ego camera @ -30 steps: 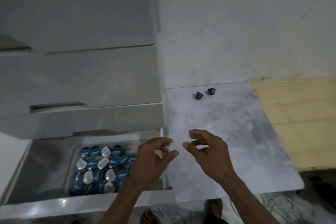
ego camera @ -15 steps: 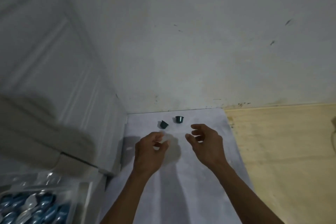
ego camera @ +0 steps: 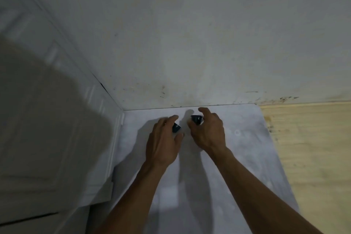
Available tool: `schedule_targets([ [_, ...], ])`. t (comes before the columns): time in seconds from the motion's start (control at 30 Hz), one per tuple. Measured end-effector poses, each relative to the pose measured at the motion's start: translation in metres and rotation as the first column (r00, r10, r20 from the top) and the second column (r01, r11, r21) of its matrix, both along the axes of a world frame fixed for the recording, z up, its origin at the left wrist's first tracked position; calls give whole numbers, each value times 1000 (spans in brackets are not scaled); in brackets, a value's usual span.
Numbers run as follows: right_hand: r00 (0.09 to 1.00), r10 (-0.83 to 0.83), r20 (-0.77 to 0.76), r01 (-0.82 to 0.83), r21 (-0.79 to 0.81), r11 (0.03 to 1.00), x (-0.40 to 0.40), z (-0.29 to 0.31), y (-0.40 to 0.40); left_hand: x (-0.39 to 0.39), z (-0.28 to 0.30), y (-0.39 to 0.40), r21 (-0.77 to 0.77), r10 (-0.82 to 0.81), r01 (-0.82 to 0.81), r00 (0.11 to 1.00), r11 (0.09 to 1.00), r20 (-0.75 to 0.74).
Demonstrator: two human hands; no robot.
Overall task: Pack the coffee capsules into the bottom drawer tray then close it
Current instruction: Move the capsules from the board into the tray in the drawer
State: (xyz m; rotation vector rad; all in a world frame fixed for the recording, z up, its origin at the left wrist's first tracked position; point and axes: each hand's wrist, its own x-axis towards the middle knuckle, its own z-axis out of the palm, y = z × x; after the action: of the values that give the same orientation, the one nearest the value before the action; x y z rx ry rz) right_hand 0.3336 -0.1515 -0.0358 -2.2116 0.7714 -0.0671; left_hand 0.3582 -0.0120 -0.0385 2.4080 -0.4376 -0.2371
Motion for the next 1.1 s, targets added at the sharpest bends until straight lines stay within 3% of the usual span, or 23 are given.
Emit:
schedule_targets([
  [0.13,997,52,48,-48,-93,994,1,-16,2,4,-17,-5,-3,45,-45,998,999,37],
  [0.37,978,85,191,-47,-193,980,-11,-37,1,-4,-32,-4,-249,173,-143,979,958,104],
  [0.63,886,169,431,-39,-296,954,-22,-59,-3,-10,-43,-2,-360,224,-150,959,921,173],
  [0.9,888,165,430,-86,-198,976,-26,-51,-7,-11,-38,4,-360,220,-159,966,920,136],
  [1.1,894,126,430,-79,-125,989,-38,-17,-2,-27,-2,12,-405,232,-162,964,900,131],
])
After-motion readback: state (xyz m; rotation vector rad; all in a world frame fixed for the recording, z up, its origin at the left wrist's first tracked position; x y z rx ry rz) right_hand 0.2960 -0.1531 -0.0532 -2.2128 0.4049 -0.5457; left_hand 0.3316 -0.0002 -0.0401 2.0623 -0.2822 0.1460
